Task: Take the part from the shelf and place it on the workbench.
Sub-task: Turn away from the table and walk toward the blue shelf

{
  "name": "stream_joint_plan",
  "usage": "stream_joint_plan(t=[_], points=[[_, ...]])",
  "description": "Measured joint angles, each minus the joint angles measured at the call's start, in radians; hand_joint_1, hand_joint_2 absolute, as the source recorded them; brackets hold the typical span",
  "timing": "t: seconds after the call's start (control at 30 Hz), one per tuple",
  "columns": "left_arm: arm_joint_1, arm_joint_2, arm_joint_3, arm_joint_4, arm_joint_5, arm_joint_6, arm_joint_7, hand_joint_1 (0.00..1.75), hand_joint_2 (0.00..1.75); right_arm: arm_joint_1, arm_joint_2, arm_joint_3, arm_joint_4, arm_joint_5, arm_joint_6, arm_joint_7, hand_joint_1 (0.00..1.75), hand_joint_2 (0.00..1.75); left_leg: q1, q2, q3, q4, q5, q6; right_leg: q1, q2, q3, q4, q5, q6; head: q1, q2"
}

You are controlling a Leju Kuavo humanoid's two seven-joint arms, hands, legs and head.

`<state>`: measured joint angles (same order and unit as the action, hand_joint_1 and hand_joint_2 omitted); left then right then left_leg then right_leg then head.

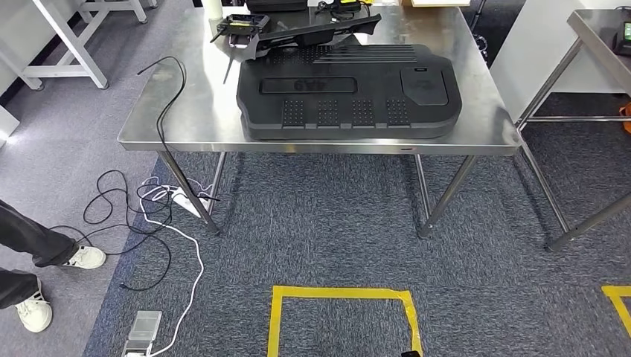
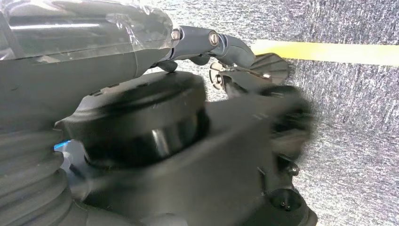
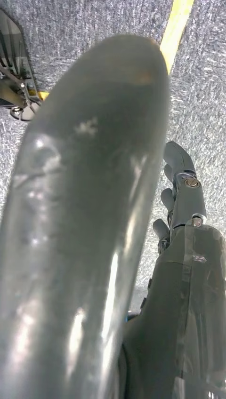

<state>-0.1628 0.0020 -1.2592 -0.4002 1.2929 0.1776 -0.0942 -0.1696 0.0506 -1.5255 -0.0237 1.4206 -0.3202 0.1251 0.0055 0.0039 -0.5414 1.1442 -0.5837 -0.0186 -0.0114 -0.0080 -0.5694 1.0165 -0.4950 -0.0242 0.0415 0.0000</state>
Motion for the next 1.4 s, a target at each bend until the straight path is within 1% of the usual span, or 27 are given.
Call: stream_joint_plan(t=[0.07,0.1,0.2,0.27,0.33,0.37,0.4,0.43,0.47,0.53,0.57,0.6,0.7,0.77,0.83,0.87,0.9,0.93,0.97,1.0,1.07,1.1,1.2,1.23,1.27,1.37,1.4], points=[[-0.002,0.0,0.0,0.0,0.001,0.0,-0.002,0.0,1.75,0.0,0.001,0.0,0.0,0.0,0.0,-0.004,0.0,0.0,-0.004,0.0,0.072,-0.125,0.023,0.009,0.001,0.0,-0.007,0.005,0.008,0.01,0.001,0.0],[-0.002,0.0,0.0,0.0,0.001,0.0,-0.003,0.0,1.75,-0.001,0.001,0.0,0.0,0.0,0.0,-0.005,0.0,0.0,-0.007,0.0,0.083,-0.152,0.024,0.013,0.001,0.0,-0.009,0.005,0.013,0.016,0.001,0.0],[0.0,0.0,0.0,0.0,0.002,0.0,-0.004,0.0,1.75,0.0,0.002,0.0,0.0,0.0,-0.001,-0.006,0.0,0.0,-0.006,0.003,0.076,-0.167,0.04,0.027,0.0,0.001,-0.014,0.011,0.015,0.034,-0.001,0.0],[0.0,0.0,0.0,0.0,0.002,0.0,-0.004,0.0,1.75,0.001,0.002,0.0,0.0,0.0,-0.002,-0.006,0.0,0.0,0.0,0.007,0.063,-0.174,0.058,0.041,-0.001,0.004,-0.037,0.067,-0.041,0.042,0.005,0.0],[-0.001,0.0,0.0,0.0,0.001,0.0,-0.005,0.0,1.75,0.001,0.002,0.0,0.0,0.0,-0.002,-0.006,0.0,0.0,-0.001,0.009,0.043,-0.171,0.07,0.048,-0.002,0.006,-0.075,0.183,-0.128,0.048,0.013,0.0],[-0.001,0.0,0.0,0.0,0.001,0.0,-0.005,0.0,1.75,0.001,0.003,0.0,0.0,0.0,-0.002,-0.006,0.0,0.0,-0.002,0.01,0.032,-0.168,0.076,0.049,-0.003,0.006,-0.089,0.24,-0.155,0.052,0.015,0.0],[0.0,0.0,0.0,0.0,0.001,-0.001,-0.005,0.0,1.75,0.002,0.003,0.0,0.0,0.0,-0.001,-0.005,0.0,0.0,-0.002,0.01,0.021,-0.165,0.081,0.048,-0.004,0.006,-0.089,0.272,-0.161,0.055,0.016,0.0],[0.0,0.0,0.0,0.0,0.001,-0.002,-0.005,0.0,1.75,0.002,0.002,0.0,0.0,0.0,-0.001,-0.003,0.0,0.0,-0.001,0.011,0.01,-0.16,0.085,0.046,-0.006,0.006,-0.072,0.268,-0.147,0.057,0.017,0.0],[0.0,0.0,0.0,0.0,0.0,-0.002,-0.005,0.0,1.75,0.002,0.002,0.0,0.0,0.0,-0.001,-0.002,0.0,0.0,0.0,0.01,0.001,-0.154,0.088,0.044,-0.007,0.005,-0.037,0.224,-0.119,0.058,0.018,0.0],[-0.001,0.0,0.0,0.0,-0.003,-0.003,-0.005,0.0,1.75,0.0,0.002,0.0,0.0,0.0,-0.001,0.0,0.0,0.0,0.001,0.01,-0.016,-0.137,0.091,0.038,-0.008,0.006,0.053,0.083,-0.072,0.056,0.023,0.0],[-0.002,0.0,0.0,0.0,-0.004,-0.003,-0.004,0.0,1.75,-0.001,0.002,0.0,0.0,0.0,-0.001,0.0,0.0,0.0,0.0,0.01,-0.022,-0.129,0.093,0.033,-0.007,0.007,0.082,0.029,-0.063,0.055,0.025,0.0],[-0.003,0.0,0.0,0.0,-0.004,-0.003,-0.004,0.0,1.75,-0.002,0.002,0.0,0.0,0.0,-0.001,-0.001,0.0,0.0,-0.002,0.01,-0.028,-0.123,0.095,0.027,-0.006,0.007,0.095,-0.001,-0.063,0.053,0.026,0.0],[-0.003,0.0,0.0,0.0,-0.004,-0.003,-0.004,0.0,1.75,0.0,0.003,0.0,0.0,0.0,-0.001,-0.002,0.0,0.0,-0.004,0.006,-0.039,-0.113,0.101,0.008,-0.006,0.006,0.085,-0.012,-0.056,0.035,0.022,0.0],[-0.003,0.0,0.0,0.0,-0.005,-0.003,-0.004,0.0,1.75,0.0,0.004,0.0,0.0,0.0,-0.002,-0.002,0.0,0.0,-0.001,0.003,-0.059,-0.063,0.054,-0.004,-0.008,0.003,0.072,-0.016,-0.042,0.014,0.014,0.0],[-0.004,0.0,0.0,0.0,-0.006,-0.003,-0.004,0.0,1.75,-0.001,0.004,0.0,0.0,0.0,-0.003,-0.001,0.0,0.0,0.003,0.002,-0.097,0.052,-0.029,-0.012,-0.006,0.001,0.054,-0.013,-0.03,0.001,0.004,0.0],[-0.004,0.0,0.0,0.0,-0.007,-0.003,-0.004,0.0,1.75,0.0,0.004,0.0,0.0,0.0,-0.003,0.0,0.0,0.0,0.004,0.002,-0.113,0.11,-0.059,-0.015,-0.004,0.0,0.045,-0.01,-0.026,-0.002,0.001,0.0],[-0.004,0.0,0.0,0.0,-0.007,-0.004,-0.004,0.0,1.75,0.0,0.004,0.0,0.0,0.0,-0.003,0.002,0.0,0.0,0.004,0.002,-0.117,0.146,-0.07,-0.015,-0.003,-0.001,0.035,-0.007,-0.021,-0.003,0.001,0.0],[-0.004,0.0,0.0,0.0,-0.008,-0.004,-0.004,0.0,1.75,0.0,0.004,0.0,0.0,0.0,-0.003,0.004,0.0,0.0,0.004,0.002,-0.104,0.148,-0.063,-0.014,-0.002,-0.001,0.026,-0.003,-0.018,-0.003,0.001,0.0],[-0.004,0.0,0.0,0.0,-0.01,-0.004,-0.003,0.0,1.75,0.0,0.004,0.0,0.0,0.0,-0.003,0.006,0.0,0.0,0.004,0.001,-0.072,0.109,-0.039,-0.011,-0.001,-0.001,0.019,0.0,-0.014,-0.002,0.0,0.0],[-0.005,0.0,0.0,0.0,-0.011,-0.004,-0.001,0.0,1.75,0.0,0.004,0.0,0.0,0.0,-0.003,0.008,0.0,0.0,0.003,0.001,-0.027,0.041,-0.01,-0.006,-0.001,0.0,0.014,0.003,-0.012,0.0,0.0,0.0],[-0.006,0.0,0.0,0.0,-0.015,-0.004,0.004,0.0,1.75,0.0,0.004,0.0,0.0,0.0,-0.003,0.009,0.0,0.0,-0.001,0.0,0.051,-0.095,0.024,0.006,0.001,0.0,0.006,0.009,-0.006,0.008,0.0,0.0],[-0.006,0.0,0.0,0.0,-0.016,-0.005,0.006,0.0,1.75,0.0,0.004,0.0,0.0,0.0,-0.003,0.01,0.0,0.0,-0.004,-0.001,0.069,-0.132,0.03,0.011,0.001,0.0,0.003,0.01,-0.001,0.014,0.0,0.0],[-0.005,0.0,0.0,0.0,-0.016,-0.006,0.008,0.0,1.75,0.0,0.004,0.0,0.0,0.0,-0.001,0.013,0.0,0.0,-0.006,0.001,0.065,-0.156,0.045,0.024,-0.002,0.001,-0.003,0.008,0.011,0.035,0.0,0.0],[-0.005,0.0,0.0,0.0,-0.016,-0.006,0.009,0.0,1.75,0.001,0.004,0.0,0.0,0.0,-0.001,0.014,0.0,0.0,-0.003,0.003,0.061,-0.162,0.054,0.03,-0.002,0.003,-0.008,0.016,0.0,0.04,0.001,0.0],[-0.005,0.0,0.0,0.0,-0.016,-0.006,0.009,0.0,1.75,0.001,0.003,0.0,0.0,0.0,0.0,0.014,0.0,0.0,0.0,0.005,0.055,-0.168,0.063,0.037,-0.001,0.004,-0.02,0.041,-0.026,0.044,0.005,0.0],[-0.005,0.0,0.0,0.0,-0.016,-0.005,0.01,0.0,1.75,0.002,0.003,0.0,0.0,0.0,0.003,0.014,0.0,0.0,0.0,0.01,0.028,-0.164,0.08,0.048,-0.003,0.006,-0.076,0.209,-0.143,0.053,0.019,0.0],[-0.004,0.0,0.0,0.0,-0.016,-0.004,0.01,0.0,1.75,0.002,0.003,0.0,0.0,0.0,0.003,0.014,0.0,0.0,0.0,0.01,0.018,-0.159,0.083,0.047,-0.004,0.006,-0.085,0.253,-0.158,0.056,0.02,0.0]])
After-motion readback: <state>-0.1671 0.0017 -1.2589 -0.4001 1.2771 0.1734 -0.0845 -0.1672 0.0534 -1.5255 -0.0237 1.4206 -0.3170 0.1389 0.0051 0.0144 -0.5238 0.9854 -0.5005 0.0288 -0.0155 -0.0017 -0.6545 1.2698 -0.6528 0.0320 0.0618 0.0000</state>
